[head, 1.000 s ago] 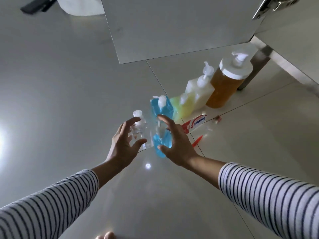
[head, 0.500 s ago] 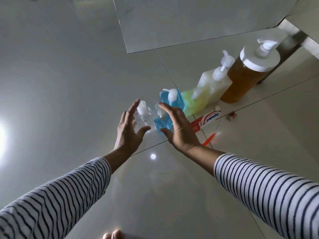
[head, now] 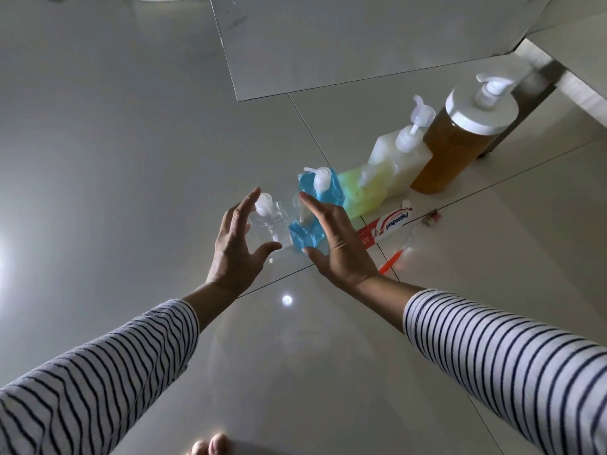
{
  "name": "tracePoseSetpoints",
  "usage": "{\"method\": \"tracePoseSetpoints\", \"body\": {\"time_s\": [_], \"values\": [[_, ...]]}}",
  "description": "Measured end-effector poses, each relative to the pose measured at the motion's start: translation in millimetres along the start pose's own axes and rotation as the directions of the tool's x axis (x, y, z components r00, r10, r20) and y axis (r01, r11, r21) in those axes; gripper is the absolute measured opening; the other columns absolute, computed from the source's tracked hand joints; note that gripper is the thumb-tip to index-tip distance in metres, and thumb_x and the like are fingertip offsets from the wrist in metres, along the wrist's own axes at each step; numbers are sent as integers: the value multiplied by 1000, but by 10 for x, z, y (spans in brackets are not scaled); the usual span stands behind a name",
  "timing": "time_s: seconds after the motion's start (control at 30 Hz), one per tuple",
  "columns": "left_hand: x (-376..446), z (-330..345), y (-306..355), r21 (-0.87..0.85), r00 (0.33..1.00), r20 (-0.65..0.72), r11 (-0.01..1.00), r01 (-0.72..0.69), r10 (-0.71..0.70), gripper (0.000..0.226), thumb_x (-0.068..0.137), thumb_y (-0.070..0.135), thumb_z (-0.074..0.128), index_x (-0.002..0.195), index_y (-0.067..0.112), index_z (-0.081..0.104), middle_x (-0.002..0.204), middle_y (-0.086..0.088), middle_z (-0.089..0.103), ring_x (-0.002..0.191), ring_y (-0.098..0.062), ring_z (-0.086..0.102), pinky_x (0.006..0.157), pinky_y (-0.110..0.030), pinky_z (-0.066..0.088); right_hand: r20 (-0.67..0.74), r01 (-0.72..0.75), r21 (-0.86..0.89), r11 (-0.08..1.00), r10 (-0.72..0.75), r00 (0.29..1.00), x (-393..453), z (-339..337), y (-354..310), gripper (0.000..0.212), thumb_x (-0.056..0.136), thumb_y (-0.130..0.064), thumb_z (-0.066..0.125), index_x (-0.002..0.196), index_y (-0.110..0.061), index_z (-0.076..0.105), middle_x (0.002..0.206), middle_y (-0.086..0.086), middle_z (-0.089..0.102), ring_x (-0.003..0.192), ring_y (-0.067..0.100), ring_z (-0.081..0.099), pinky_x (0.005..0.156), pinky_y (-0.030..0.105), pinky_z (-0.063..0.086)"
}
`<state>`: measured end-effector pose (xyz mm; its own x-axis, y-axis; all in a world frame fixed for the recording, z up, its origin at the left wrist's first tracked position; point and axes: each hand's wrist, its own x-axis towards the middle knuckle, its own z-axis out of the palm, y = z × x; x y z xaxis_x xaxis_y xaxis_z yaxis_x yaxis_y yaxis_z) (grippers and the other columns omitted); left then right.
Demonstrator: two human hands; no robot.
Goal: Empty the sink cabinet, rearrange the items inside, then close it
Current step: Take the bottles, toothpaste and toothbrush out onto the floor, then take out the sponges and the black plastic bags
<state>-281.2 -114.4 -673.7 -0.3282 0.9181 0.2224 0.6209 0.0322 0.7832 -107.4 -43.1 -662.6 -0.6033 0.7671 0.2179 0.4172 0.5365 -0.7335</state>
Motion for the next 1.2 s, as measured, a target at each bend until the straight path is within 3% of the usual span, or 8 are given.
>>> {"method": "tracePoseSetpoints", "body": {"time_s": [0.1,0.23,0.33,0.43,0.53,0.9,1.03,1.2], "values": [[9,-89,49,67,999,17,997,-32,31,92,69,26,79,143,32,24,141,-5,39,127,-18,39,102,-40,39,10,-7,-28,1000,7,1000,-3,-87,-20,80,80,-7,66,145,-28,24,132,9,43,114,2,37,90,4,35],[2,-241,233,157,994,59,982,-105,97,82,72,42,72,141,24,32,140,-11,41,126,-16,37,98,-37,34,35,30,-123,992,-26,999,-7,-329,-69,81,77,-18,67,144,-32,24,133,4,42,120,14,41,85,32,52],[51,-356,379,174,970,94,955,-240,226,60,88,47,52,138,17,37,136,-8,44,123,-2,34,101,-30,34,61,14,-203,979,-2,998,-51,-583,-106,74,80,-27,63,144,-31,25,140,5,39,123,20,44,87,37,53],[193,-398,653,168,926,139,913,-371,351,46,98,35,34,131,7,47,132,-11,49,124,1,38,105,-16,30,68,-17,-312,950,40,997,-90,-944,-156,62,87,-31,58,143,-22,33,146,5,38,132,21,38,99,37,43],[373,-289,1101,176,889,237,883,-435,391,48,97,38,32,127,7,52,129,-12,52,118,-6,44,101,-25,36,79,-50,-411,910,90,993,-102,-1442,-196,53,91,-33,53,139,-14,39,145,4,40,137,18,31,110,27,27],[892,993,3271,41,732,518,842,-538,442,36,94,29,48,128,17,52,134,-5,50,120,-20,46,89,-20,28,-247,-420,-524,741,339,908,-822,-3635,-73,47,90,-37,55,132,-16,50,134,4,51,122,21,49,102,30,39],[930,1523,4071,-8,603,590,750,-661,537,41,95,38,43,132,21,48,138,-3,46,128,-16,39,95,-21,24,-366,-516,-517,683,369,855,-1276,-4373,77,46,89,-35,58,129,-14,53,133,6,53,124,20,48,104,30,36],[1047,2057,4867,-23,563,592,711,-703,577,46,95,40,41,136,20,43,140,-4,44,131,-18,36,103,-25,24,-492,-628,-454,632,409,769,-1652,-5045,231,44,88,-36,58,128,-17,55,130,7,55,123,22,48,103,29,34]]}}
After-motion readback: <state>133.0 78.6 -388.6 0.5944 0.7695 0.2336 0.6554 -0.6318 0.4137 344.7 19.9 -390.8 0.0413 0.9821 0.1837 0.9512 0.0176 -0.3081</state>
